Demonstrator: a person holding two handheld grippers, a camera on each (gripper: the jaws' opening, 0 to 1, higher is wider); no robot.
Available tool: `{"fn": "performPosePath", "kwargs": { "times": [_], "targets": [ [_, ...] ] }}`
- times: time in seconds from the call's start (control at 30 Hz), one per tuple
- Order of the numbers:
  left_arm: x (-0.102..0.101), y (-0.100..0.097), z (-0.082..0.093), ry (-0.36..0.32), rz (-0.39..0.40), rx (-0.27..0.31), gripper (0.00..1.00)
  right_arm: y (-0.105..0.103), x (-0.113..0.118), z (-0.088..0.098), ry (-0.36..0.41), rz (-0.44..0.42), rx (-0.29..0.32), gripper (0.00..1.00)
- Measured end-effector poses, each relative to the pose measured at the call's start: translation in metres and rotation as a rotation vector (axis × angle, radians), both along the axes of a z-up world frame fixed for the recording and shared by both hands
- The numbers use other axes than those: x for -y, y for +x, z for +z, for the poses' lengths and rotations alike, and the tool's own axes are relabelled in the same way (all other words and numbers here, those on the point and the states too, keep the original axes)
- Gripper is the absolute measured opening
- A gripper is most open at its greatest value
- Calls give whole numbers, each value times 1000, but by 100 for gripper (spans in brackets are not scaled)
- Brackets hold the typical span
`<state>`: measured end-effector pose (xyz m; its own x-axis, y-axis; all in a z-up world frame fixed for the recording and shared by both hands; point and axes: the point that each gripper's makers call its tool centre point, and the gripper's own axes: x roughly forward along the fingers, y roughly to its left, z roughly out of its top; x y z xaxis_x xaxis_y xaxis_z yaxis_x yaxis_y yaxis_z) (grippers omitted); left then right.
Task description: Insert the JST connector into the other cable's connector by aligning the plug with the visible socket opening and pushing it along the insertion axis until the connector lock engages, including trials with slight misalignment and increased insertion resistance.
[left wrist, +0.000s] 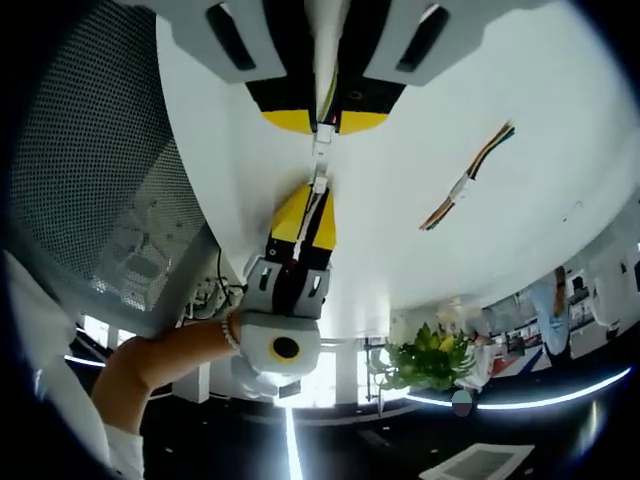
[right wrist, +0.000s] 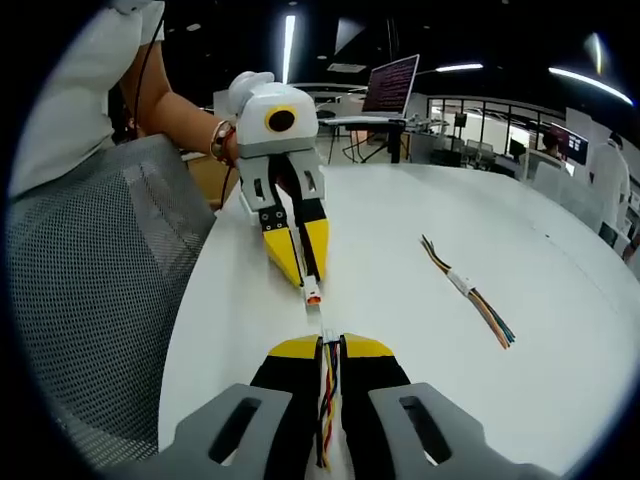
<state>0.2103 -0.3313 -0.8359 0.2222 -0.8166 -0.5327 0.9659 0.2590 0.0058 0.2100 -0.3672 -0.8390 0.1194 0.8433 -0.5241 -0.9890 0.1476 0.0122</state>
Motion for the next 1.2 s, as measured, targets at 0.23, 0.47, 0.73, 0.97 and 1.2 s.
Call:
{"fn": "performPosePath", "kwargs": {
  "times": [0.23, 0.47, 0.73, 0.97, 1.2],
  "targets": [
    [0, 0, 0, 8, -1, 5, 0, -3, -3, 1, -5, 14, 8, 3],
    [2, -1, 2, 5, -5, 14, 0, -5, -6, 2, -7, 25, 17, 3],
    [3, -2, 3, 7, -8, 17, 0, -6, -9, 4, 0, 29, 18, 3],
    [3, 1, 4, 9, 6, 19, 0, -4, -12, 7, 1, 29, 31, 3],
    [5, 0, 3, 16, 5, 23, 0, -3, -13, 7, -1, 28, 39, 3]
  ]
}}
